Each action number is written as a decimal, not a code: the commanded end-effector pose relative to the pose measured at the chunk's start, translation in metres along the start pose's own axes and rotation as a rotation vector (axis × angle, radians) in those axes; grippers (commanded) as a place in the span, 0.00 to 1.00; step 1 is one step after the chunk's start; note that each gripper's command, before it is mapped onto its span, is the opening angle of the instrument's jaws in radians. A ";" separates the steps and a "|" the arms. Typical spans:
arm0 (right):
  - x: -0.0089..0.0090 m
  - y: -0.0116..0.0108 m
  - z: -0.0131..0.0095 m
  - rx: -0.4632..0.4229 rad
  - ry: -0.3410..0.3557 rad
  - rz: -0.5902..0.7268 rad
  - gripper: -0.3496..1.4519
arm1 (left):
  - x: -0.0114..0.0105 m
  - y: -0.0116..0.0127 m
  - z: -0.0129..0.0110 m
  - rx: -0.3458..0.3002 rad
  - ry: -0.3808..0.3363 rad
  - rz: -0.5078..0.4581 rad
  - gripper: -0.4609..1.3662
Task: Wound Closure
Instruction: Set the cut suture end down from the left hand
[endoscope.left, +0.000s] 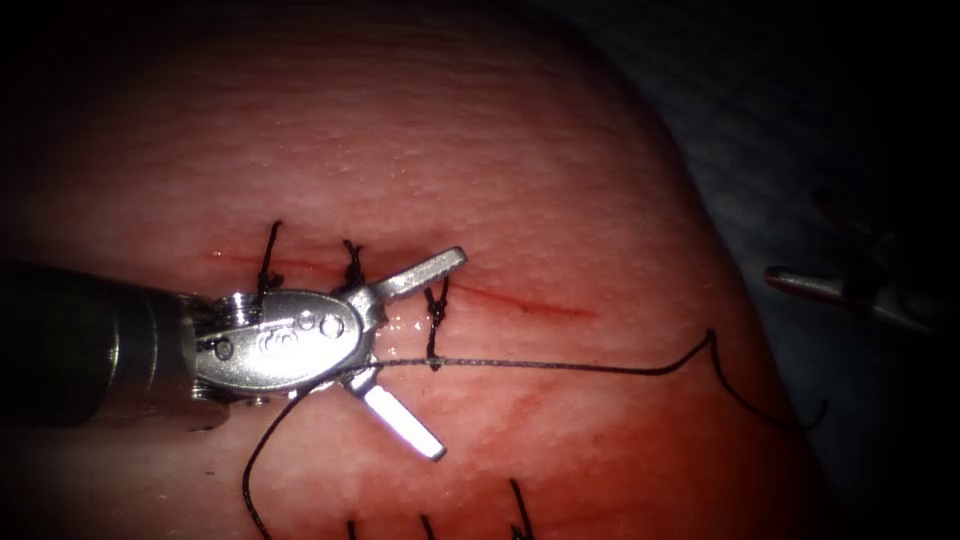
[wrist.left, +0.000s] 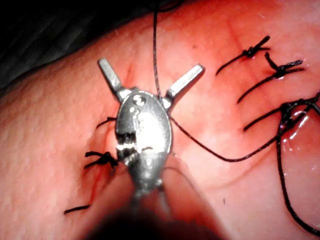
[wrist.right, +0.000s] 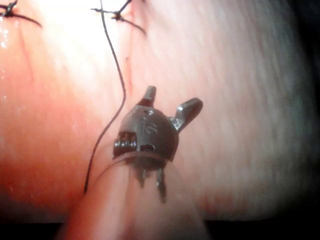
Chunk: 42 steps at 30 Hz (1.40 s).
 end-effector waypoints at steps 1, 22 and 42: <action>0.0000 -0.0003 0.0005 0.027 0.001 0.000 0.97 | 0.0001 -0.0004 -0.0007 0.019 -0.015 0.019 0.90; 0.0012 -0.0023 0.0020 0.092 0.043 -0.022 0.92 | -0.0022 -0.0053 -0.0138 0.162 -0.118 0.119 0.69; 0.0016 -0.0028 0.0009 0.111 0.041 -0.047 0.90 | -0.0030 -0.0102 -0.0261 0.365 -0.349 0.197 0.77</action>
